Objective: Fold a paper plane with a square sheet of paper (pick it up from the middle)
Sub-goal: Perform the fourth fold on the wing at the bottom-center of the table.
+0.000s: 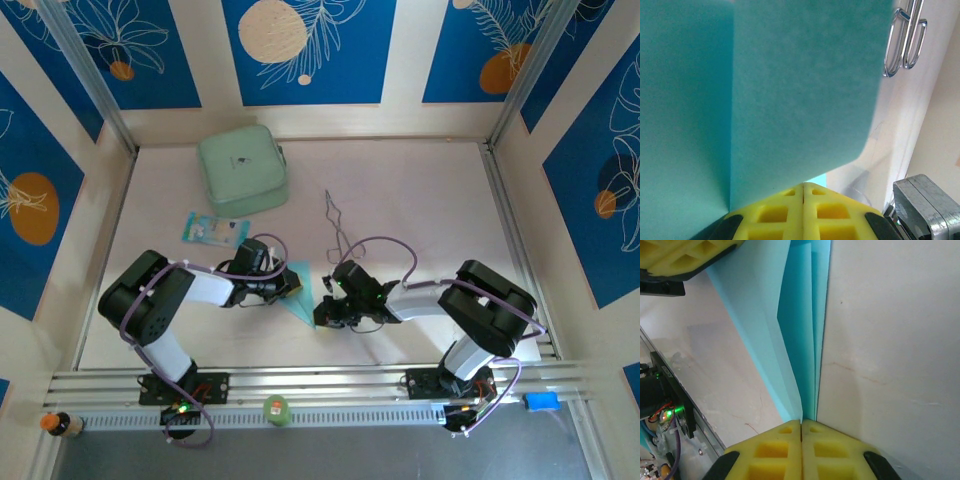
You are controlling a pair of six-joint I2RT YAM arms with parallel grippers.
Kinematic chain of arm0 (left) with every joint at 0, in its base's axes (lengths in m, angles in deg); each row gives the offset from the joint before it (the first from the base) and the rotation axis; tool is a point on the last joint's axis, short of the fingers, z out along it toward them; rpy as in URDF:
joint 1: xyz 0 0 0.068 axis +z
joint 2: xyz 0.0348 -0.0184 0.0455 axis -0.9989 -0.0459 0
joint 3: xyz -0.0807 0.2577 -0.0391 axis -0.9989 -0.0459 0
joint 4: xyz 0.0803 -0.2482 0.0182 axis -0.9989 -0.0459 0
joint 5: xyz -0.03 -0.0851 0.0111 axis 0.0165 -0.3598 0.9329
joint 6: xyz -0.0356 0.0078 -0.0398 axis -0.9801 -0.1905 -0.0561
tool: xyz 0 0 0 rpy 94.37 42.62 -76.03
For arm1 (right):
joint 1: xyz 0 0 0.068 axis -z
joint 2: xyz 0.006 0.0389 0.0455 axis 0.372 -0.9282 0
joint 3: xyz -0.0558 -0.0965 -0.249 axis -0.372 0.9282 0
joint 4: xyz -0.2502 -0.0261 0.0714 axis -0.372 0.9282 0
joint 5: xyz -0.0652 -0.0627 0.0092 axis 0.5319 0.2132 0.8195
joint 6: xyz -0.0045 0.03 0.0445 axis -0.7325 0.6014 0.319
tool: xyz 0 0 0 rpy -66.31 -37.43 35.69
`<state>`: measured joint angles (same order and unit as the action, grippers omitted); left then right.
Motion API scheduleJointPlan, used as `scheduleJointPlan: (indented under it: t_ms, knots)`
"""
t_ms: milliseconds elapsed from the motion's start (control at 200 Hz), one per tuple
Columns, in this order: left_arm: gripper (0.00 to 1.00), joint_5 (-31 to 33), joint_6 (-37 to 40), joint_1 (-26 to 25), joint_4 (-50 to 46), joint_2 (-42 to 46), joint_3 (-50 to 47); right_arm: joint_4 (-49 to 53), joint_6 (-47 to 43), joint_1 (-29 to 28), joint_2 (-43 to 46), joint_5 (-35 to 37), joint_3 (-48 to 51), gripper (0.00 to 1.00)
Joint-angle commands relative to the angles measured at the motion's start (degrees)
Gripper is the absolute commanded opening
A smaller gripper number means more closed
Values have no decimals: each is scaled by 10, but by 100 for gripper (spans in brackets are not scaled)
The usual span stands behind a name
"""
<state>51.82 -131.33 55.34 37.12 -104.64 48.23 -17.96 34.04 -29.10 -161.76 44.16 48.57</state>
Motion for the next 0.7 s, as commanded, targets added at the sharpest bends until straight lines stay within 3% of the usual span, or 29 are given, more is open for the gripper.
scheduleJointPlan:
  t_ms: [0,200,490,695]
  knots:
    - [0,20,-4,-2,-36,-3,-19,67,-13,-9,18,-19,9,8]
    - [0,22,-5,-2,-39,1,-21,73,-22,-11,15,-33,14,6]
    - [0,27,-4,-2,-43,8,-25,94,-28,-24,15,-20,14,9]
    - [0,30,-5,-2,-43,7,-27,90,-36,-23,15,-42,23,2]
